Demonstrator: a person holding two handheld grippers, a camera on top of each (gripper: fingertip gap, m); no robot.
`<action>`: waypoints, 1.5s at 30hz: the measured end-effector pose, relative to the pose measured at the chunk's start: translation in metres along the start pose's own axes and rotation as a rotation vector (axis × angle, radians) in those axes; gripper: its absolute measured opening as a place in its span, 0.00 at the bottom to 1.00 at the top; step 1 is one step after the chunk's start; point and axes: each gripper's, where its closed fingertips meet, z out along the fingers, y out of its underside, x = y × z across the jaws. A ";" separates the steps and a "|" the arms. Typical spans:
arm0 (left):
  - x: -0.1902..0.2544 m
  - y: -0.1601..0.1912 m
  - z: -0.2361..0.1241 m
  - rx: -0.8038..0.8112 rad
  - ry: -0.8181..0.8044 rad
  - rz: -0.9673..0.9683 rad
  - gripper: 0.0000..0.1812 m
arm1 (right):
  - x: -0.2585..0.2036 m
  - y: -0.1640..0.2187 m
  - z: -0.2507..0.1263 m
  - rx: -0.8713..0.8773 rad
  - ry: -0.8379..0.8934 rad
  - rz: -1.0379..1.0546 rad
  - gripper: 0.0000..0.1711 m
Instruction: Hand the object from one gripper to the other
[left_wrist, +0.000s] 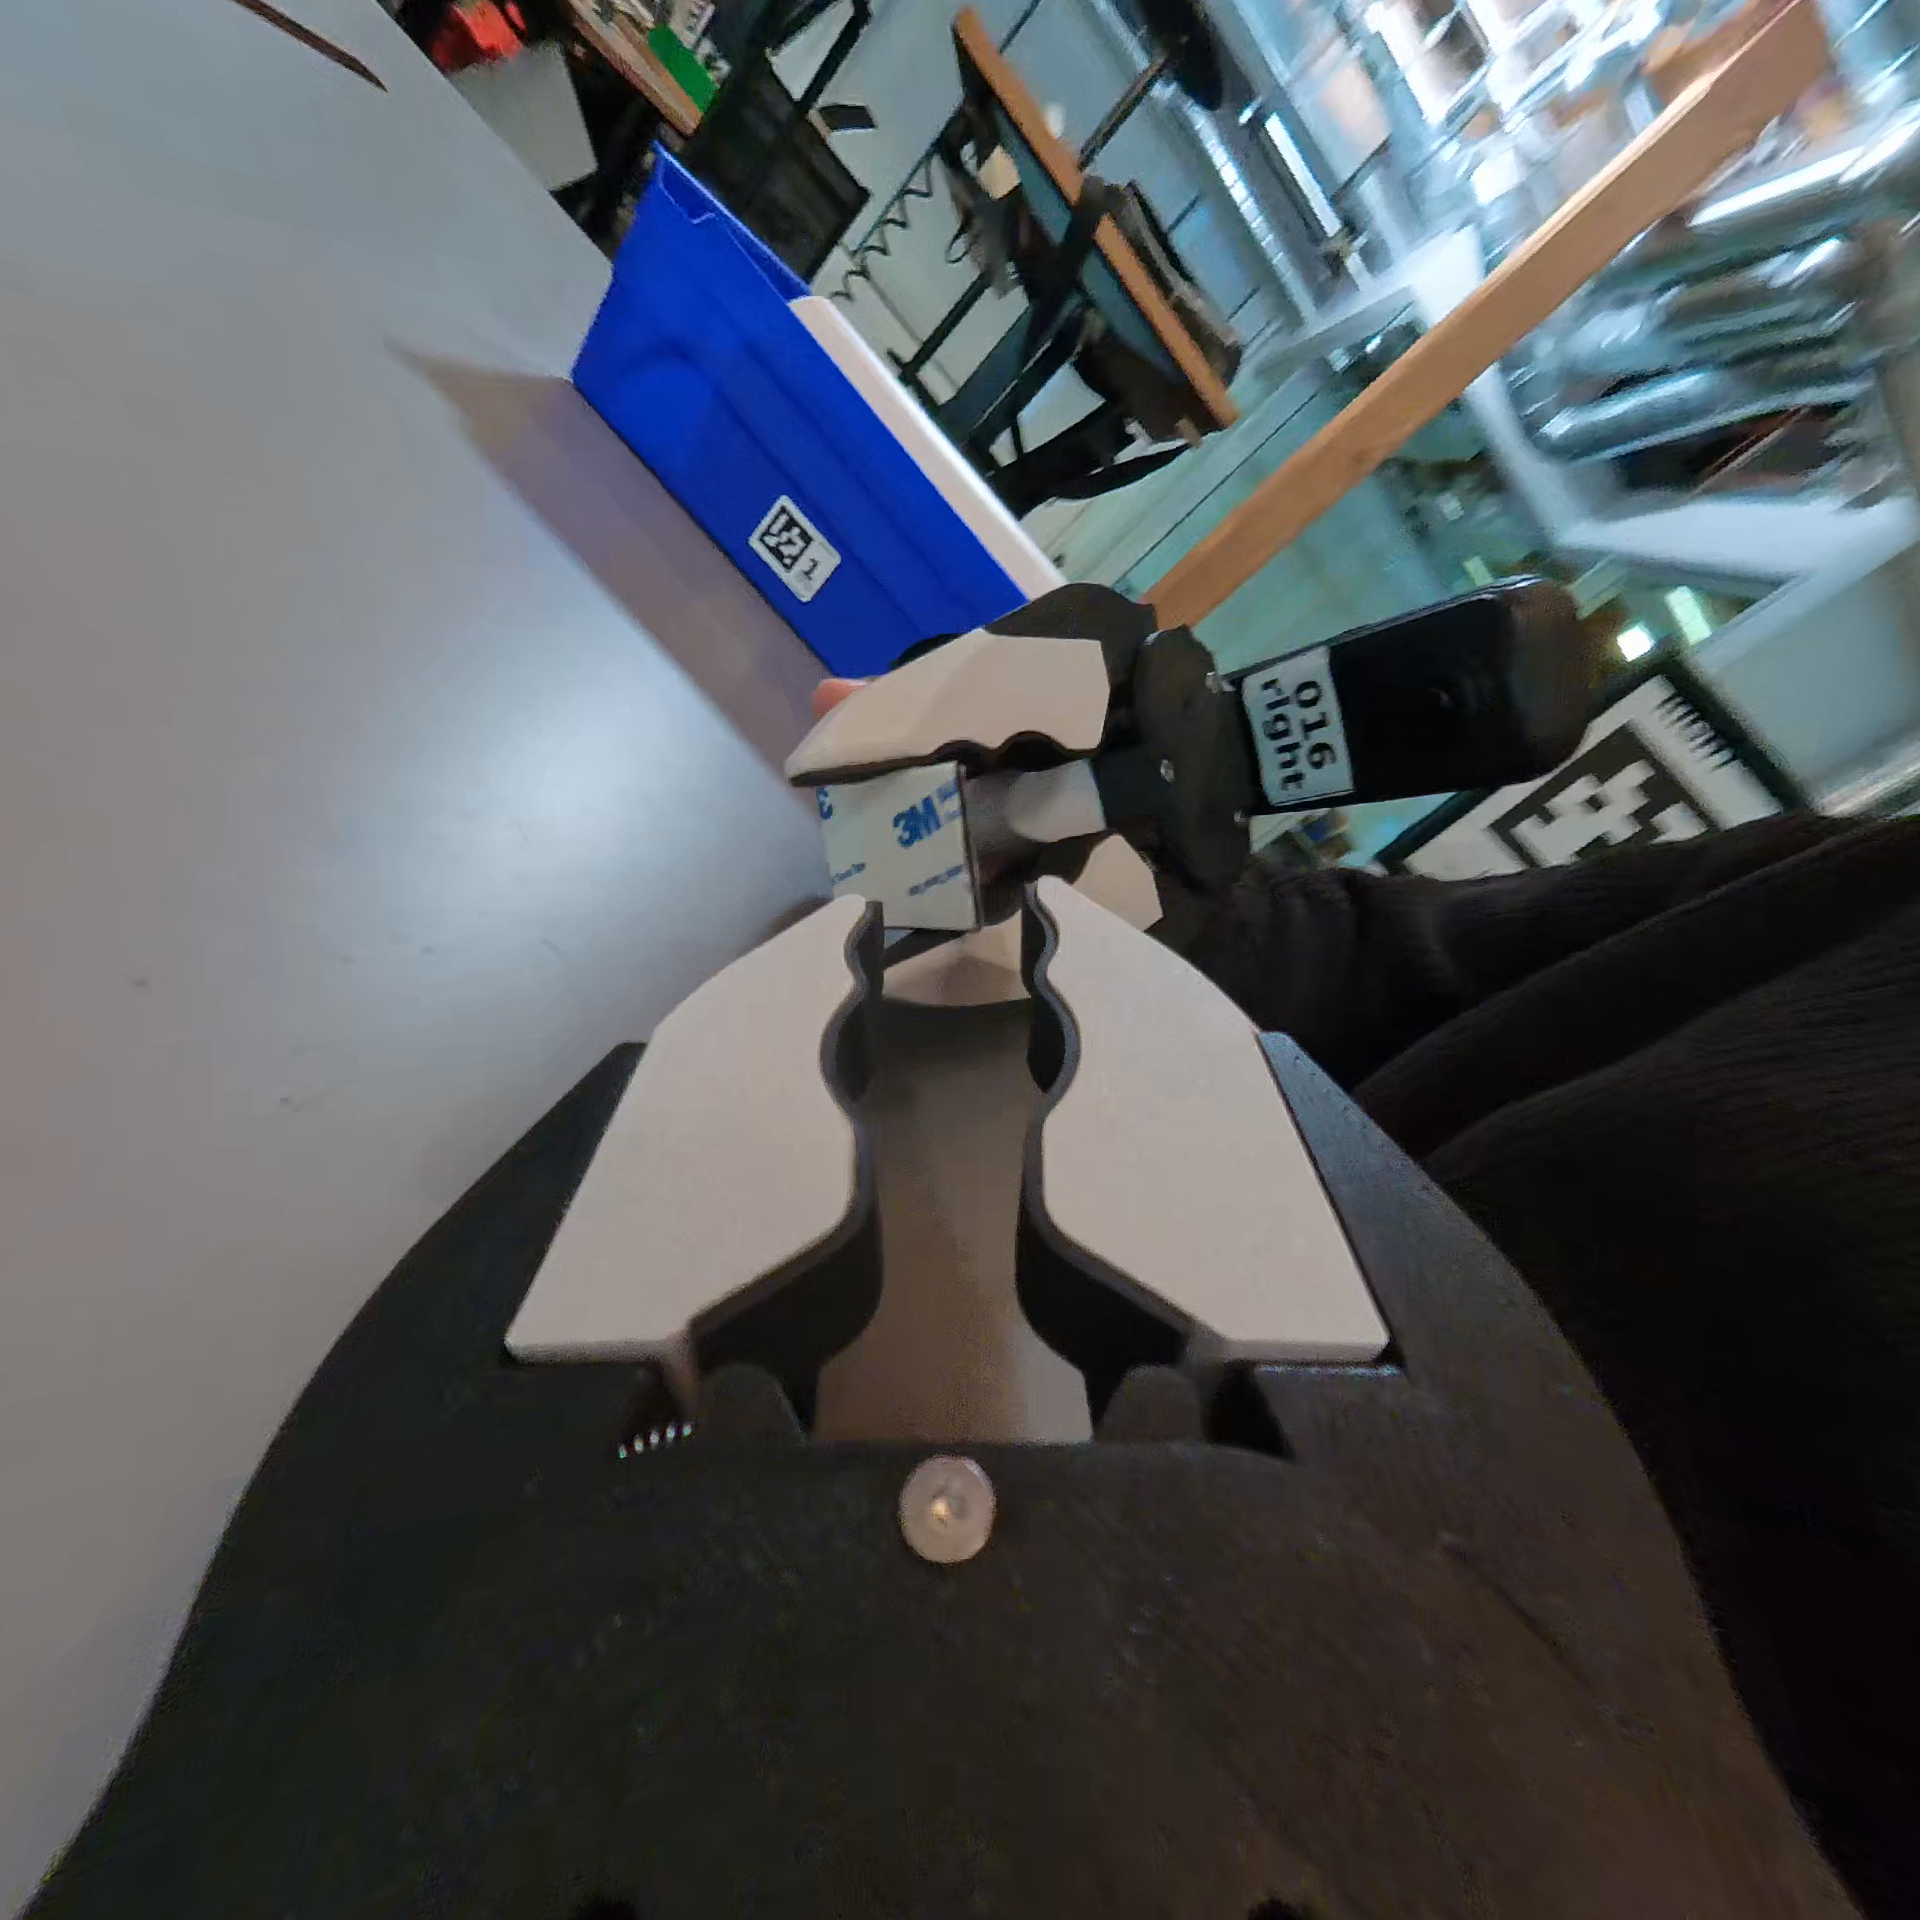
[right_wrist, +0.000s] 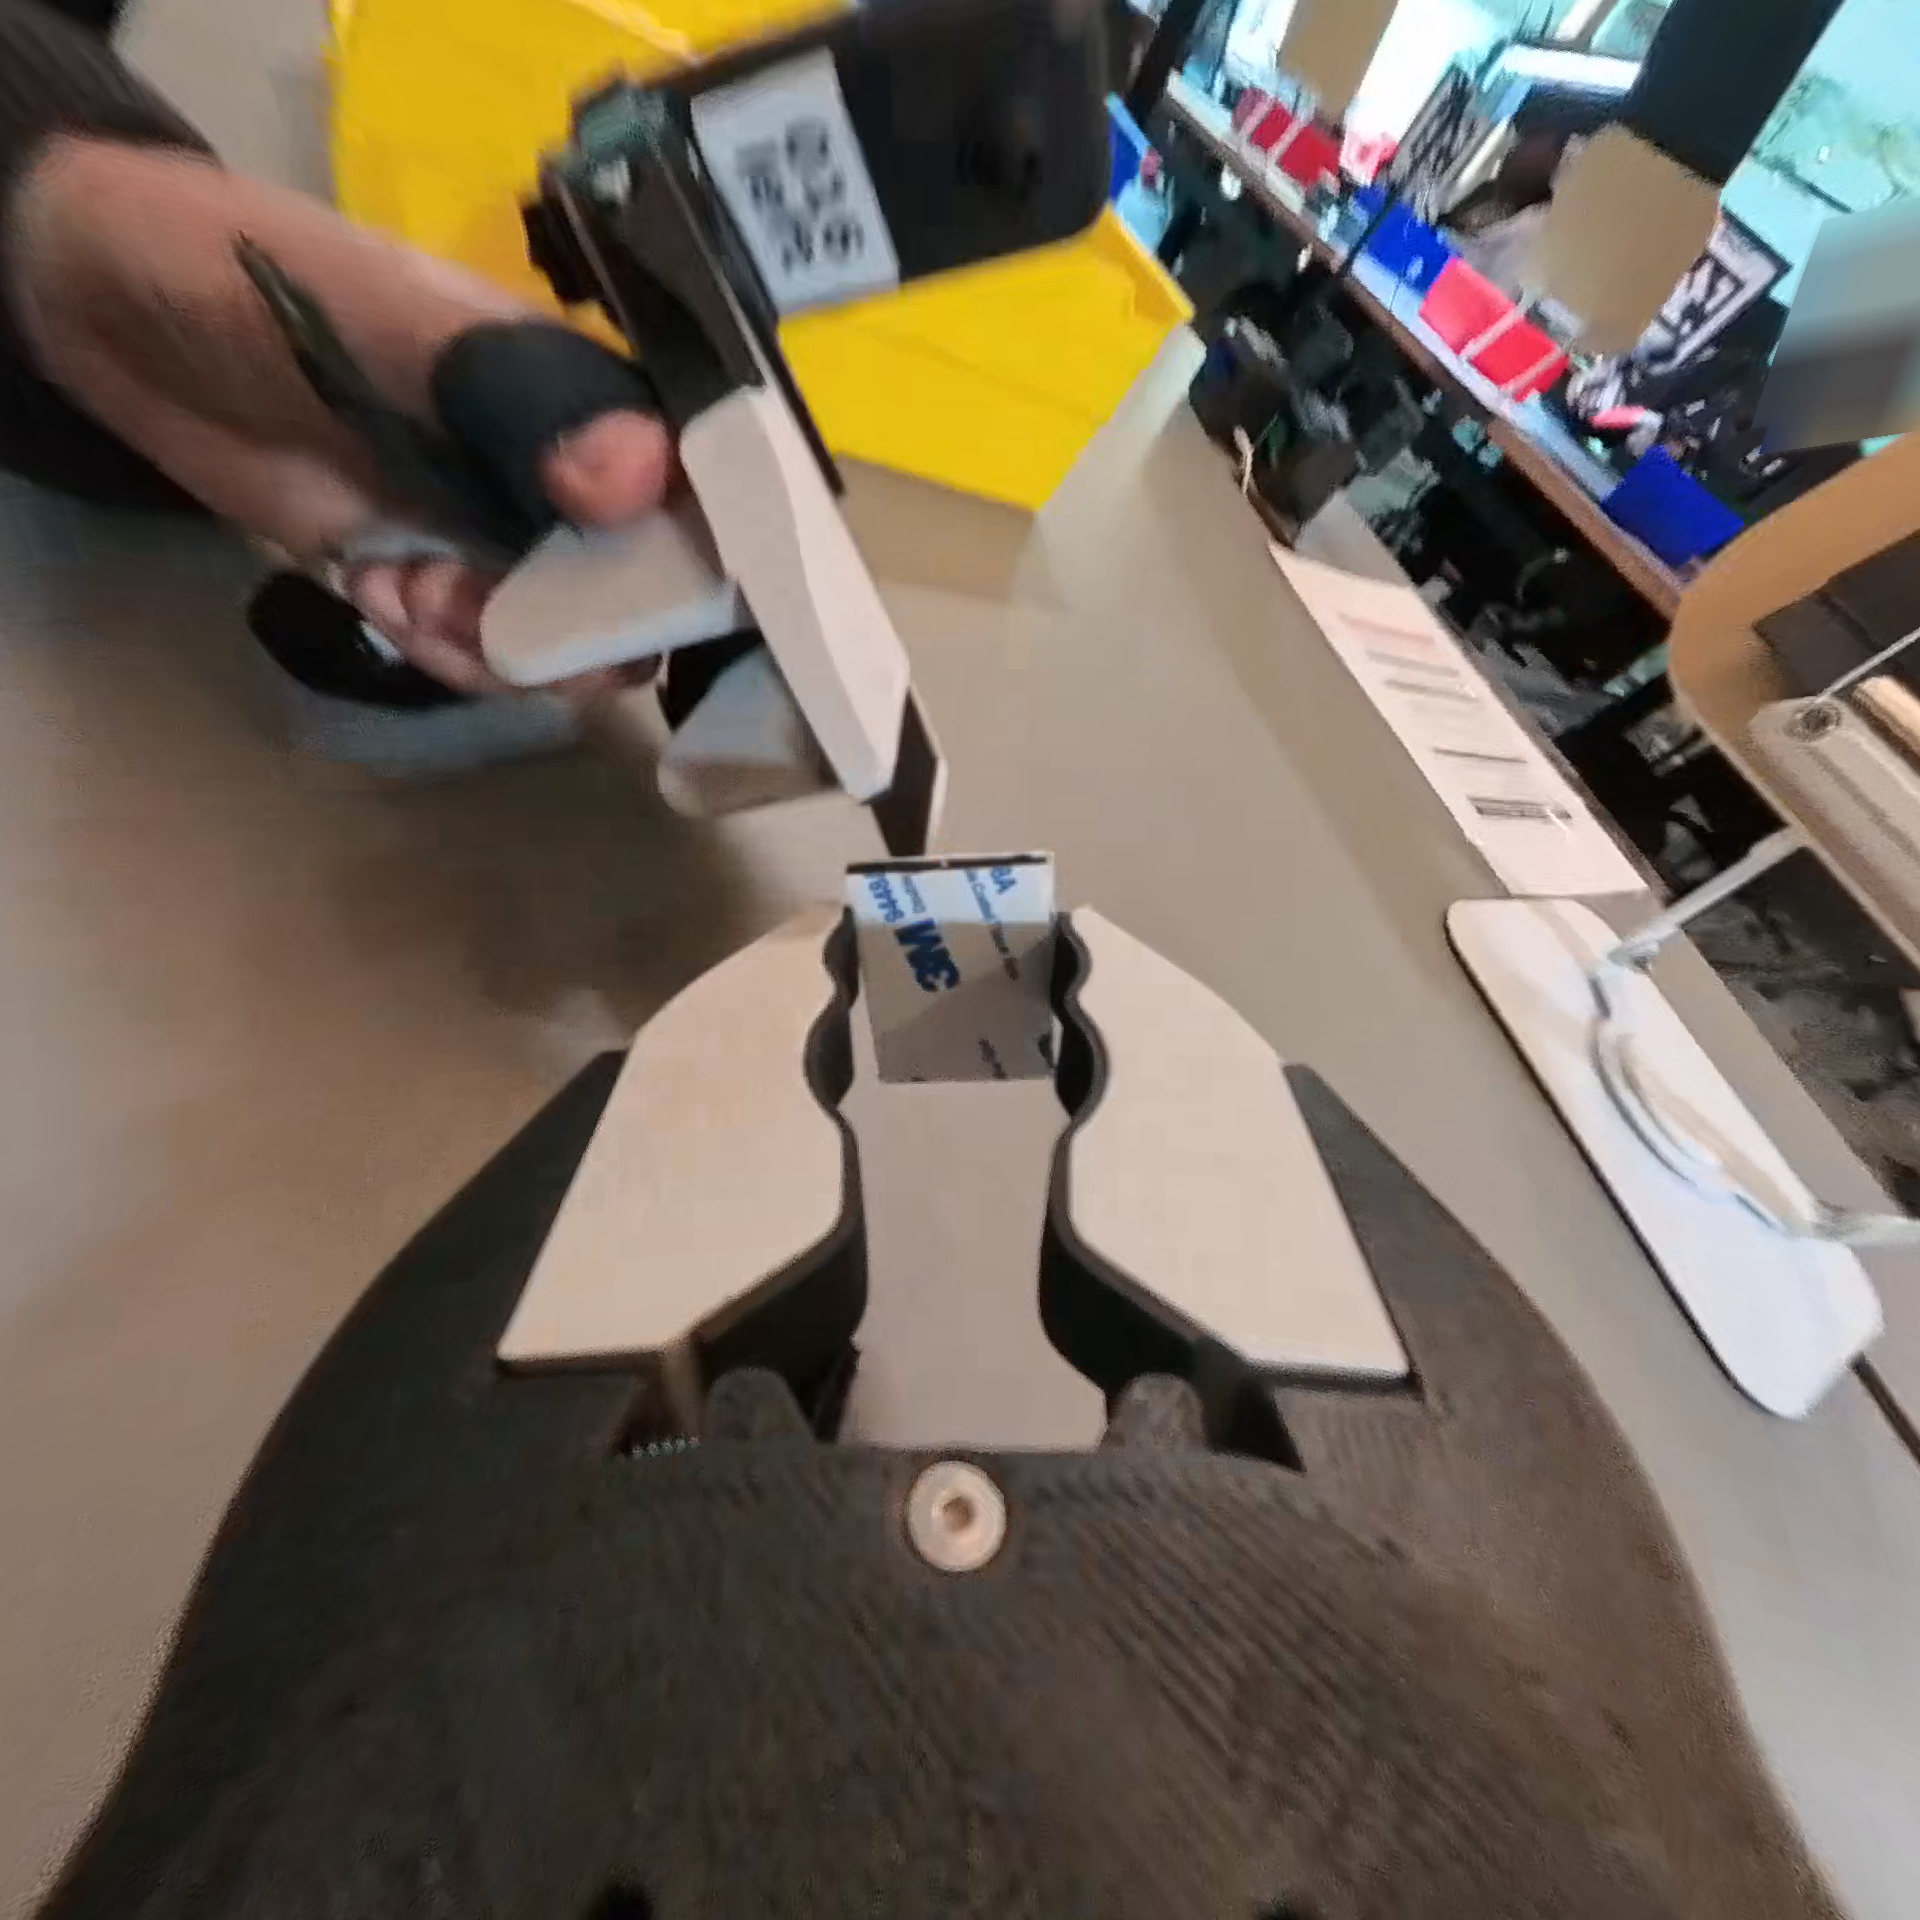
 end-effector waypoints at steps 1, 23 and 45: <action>-0.001 0.002 0.001 -0.017 -0.027 0.036 0.16 | -0.001 0.003 0.002 -0.034 0.007 -0.021 0.21; -0.005 0.003 0.002 -0.015 -0.075 0.047 0.03 | -0.014 -0.006 0.008 -0.076 0.086 -0.199 0.27; 0.016 -0.018 -0.007 0.124 0.110 0.007 0.03 | -0.005 -0.035 -0.017 0.313 -0.485 0.879 0.03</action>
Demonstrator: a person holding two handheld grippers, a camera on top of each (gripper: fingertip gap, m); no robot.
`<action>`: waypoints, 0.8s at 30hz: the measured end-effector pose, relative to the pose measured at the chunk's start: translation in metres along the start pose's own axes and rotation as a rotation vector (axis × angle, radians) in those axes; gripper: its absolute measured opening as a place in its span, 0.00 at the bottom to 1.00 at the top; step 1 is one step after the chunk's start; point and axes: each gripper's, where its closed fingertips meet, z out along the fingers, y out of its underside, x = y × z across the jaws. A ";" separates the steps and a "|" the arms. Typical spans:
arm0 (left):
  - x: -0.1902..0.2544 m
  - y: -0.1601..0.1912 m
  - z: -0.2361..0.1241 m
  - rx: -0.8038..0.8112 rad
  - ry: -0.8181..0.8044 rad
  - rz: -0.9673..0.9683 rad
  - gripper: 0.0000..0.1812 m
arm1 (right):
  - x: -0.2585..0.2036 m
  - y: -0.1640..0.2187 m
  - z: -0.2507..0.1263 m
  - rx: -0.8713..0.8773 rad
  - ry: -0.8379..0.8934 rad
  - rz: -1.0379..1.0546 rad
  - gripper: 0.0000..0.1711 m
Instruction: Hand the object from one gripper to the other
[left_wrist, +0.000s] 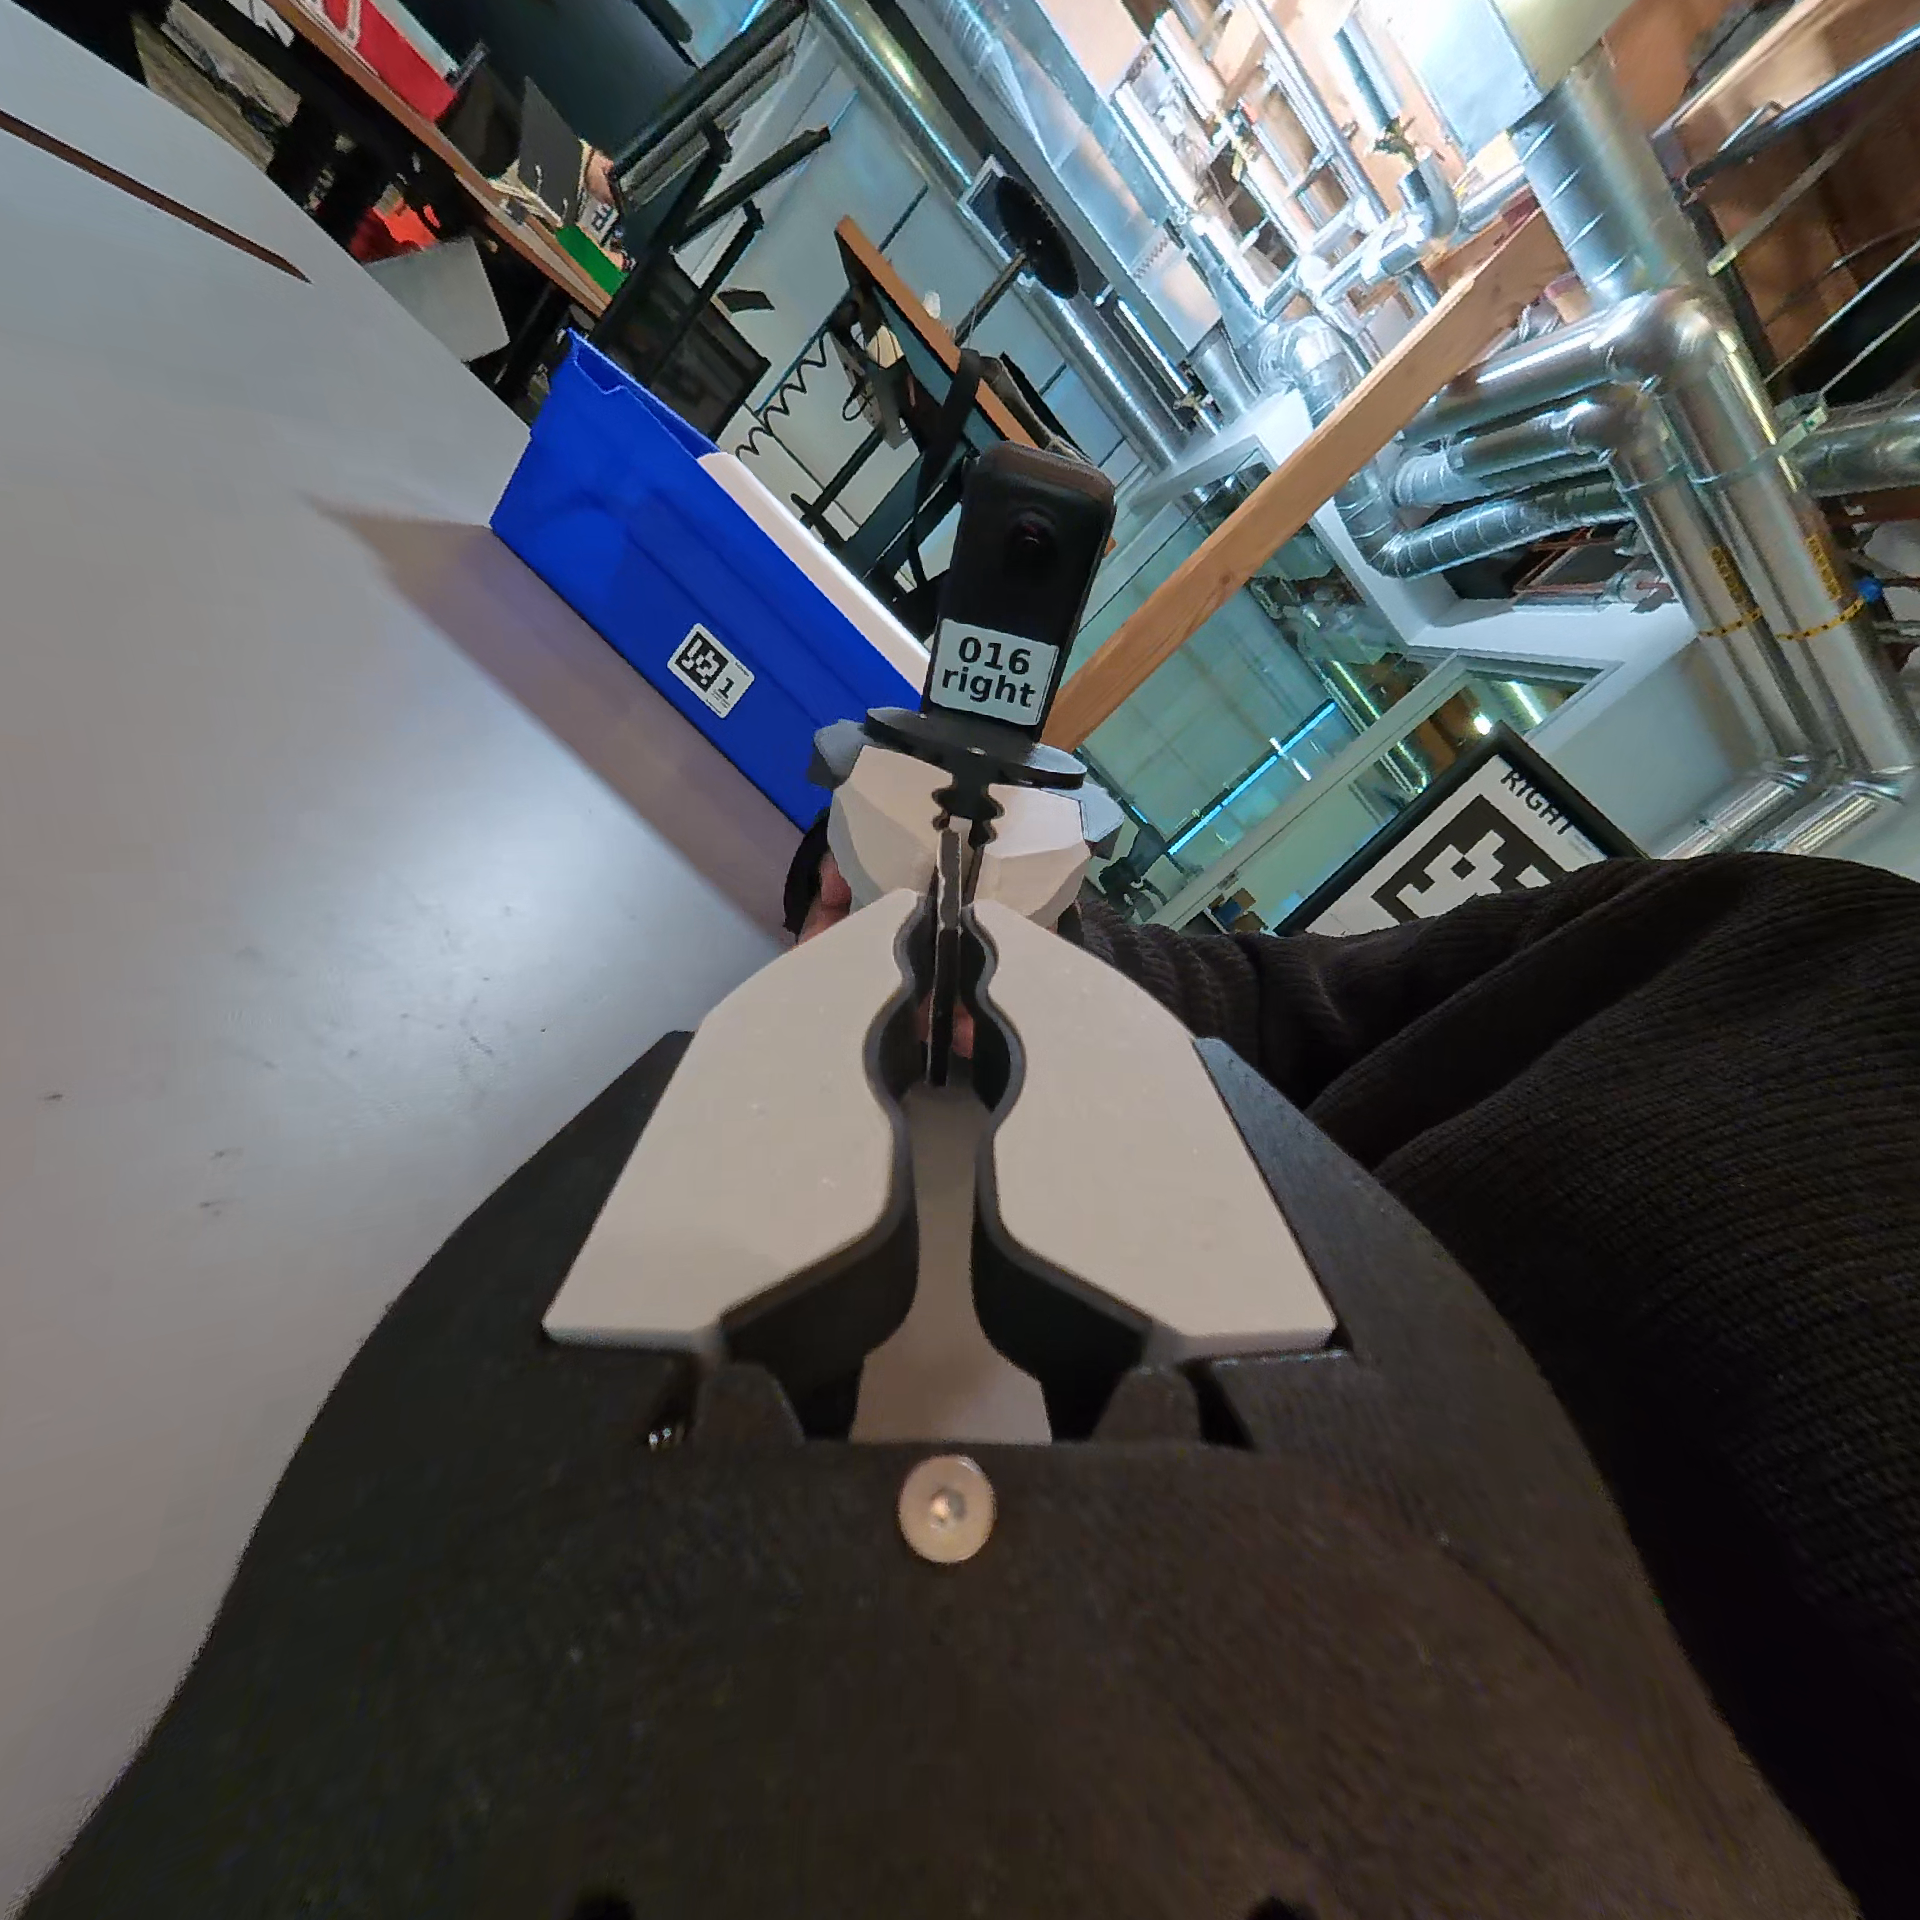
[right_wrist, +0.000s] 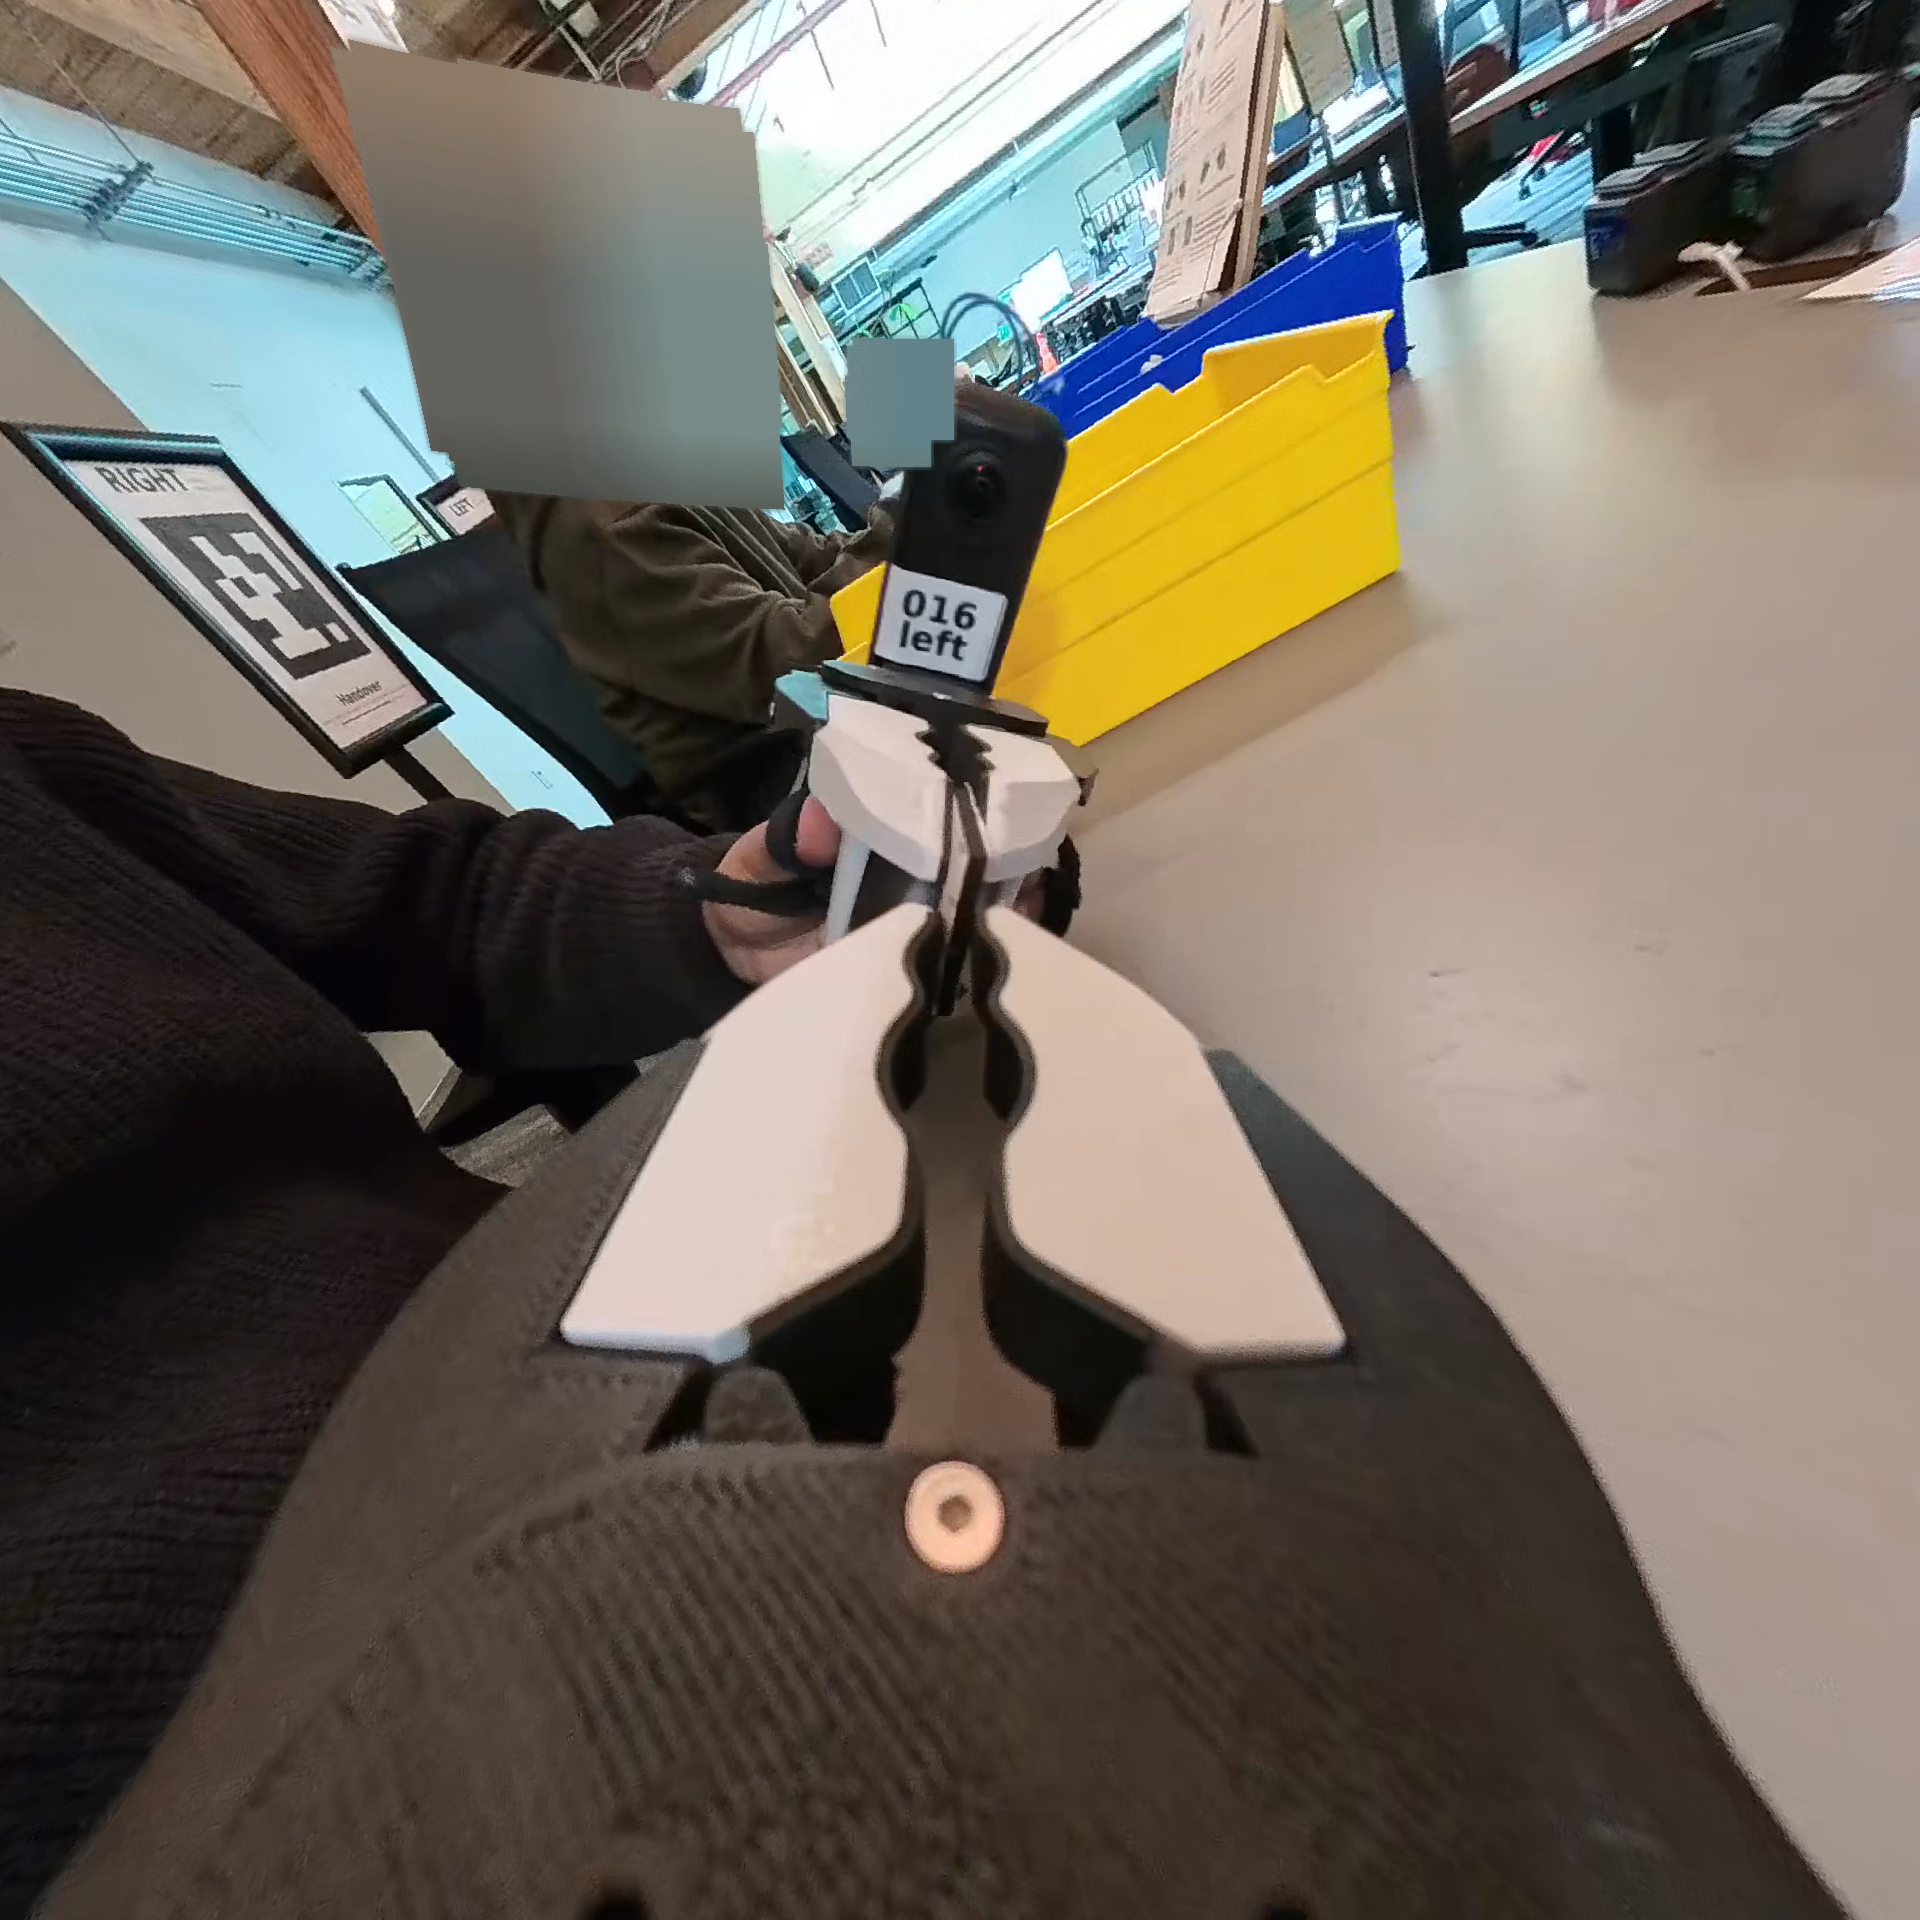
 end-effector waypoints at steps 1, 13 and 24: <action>0.000 0.000 0.000 0.003 0.005 -0.005 0.03 | 0.000 -0.001 0.000 0.005 -0.004 0.009 0.03; -0.013 -0.006 -0.001 0.024 -0.166 0.152 0.28 | 0.013 -0.015 -0.013 0.106 0.015 0.121 0.02; -0.008 0.001 0.005 -0.150 -0.368 0.804 0.45 | 0.012 -0.007 -0.014 0.064 -0.132 0.413 0.02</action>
